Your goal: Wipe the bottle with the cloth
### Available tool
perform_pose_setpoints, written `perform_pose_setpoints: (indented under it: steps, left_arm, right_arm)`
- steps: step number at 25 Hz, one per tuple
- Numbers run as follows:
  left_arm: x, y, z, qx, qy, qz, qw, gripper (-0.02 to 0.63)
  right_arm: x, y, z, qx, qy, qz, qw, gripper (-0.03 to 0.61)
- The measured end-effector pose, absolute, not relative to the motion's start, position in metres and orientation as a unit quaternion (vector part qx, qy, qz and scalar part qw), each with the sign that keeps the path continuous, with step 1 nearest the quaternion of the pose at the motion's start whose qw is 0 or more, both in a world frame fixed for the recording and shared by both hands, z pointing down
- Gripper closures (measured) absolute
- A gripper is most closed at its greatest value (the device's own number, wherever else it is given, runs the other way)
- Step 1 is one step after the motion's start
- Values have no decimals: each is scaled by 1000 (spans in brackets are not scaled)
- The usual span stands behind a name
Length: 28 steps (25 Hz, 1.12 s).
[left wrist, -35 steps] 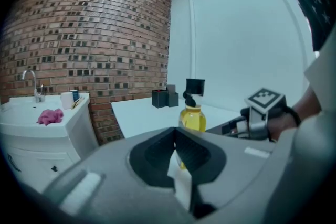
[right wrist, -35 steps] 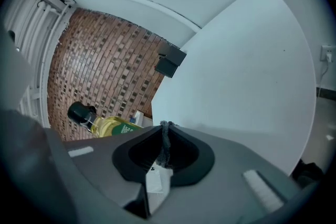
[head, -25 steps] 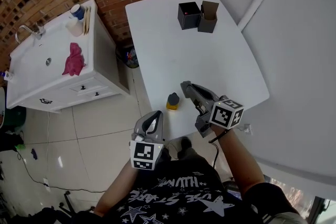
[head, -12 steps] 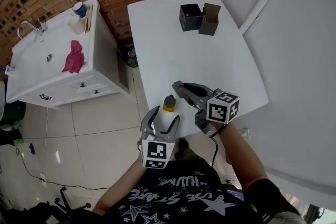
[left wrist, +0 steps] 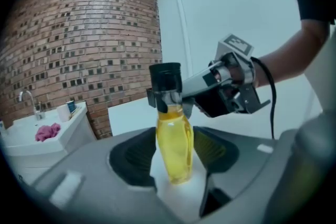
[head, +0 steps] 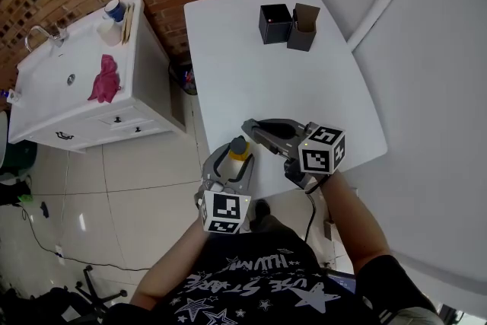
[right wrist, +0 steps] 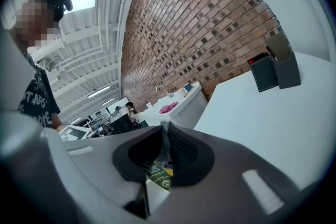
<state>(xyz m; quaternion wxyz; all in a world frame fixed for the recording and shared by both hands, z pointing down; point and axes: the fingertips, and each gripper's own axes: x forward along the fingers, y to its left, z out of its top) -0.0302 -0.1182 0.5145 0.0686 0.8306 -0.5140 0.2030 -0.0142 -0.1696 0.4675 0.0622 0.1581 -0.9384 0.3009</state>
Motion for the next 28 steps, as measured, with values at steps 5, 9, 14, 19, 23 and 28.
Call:
perform_pose_setpoints:
  steps: [5,9,14,19,23,28]
  left_arm:
    - [-26,-111,513,881,-437,176,41,394]
    - [-22,-106,512,922,-353,158,22,394]
    - [-21,-106,512,941,-298,160,20,394]
    - [-21,-104,510,951,-266,160,14,395]
    - [-20,-100,511,959,-227,167,6,396]
    - [-20,-96,515,966,-180,183,-4,394]
  right_arm:
    - [-18,-164,466,126,-939,315,62,541]
    - [-20,-154,468,100,-937,327,69,541]
    - [-14,-152,473,112,-927,353,58,541]
    - [-9,-147,480,145,-913,379,34,541]
    - [-6,-142,494,169,-899,402,23,541]
    - [-6,-140,515,194,-887,419,21,541]
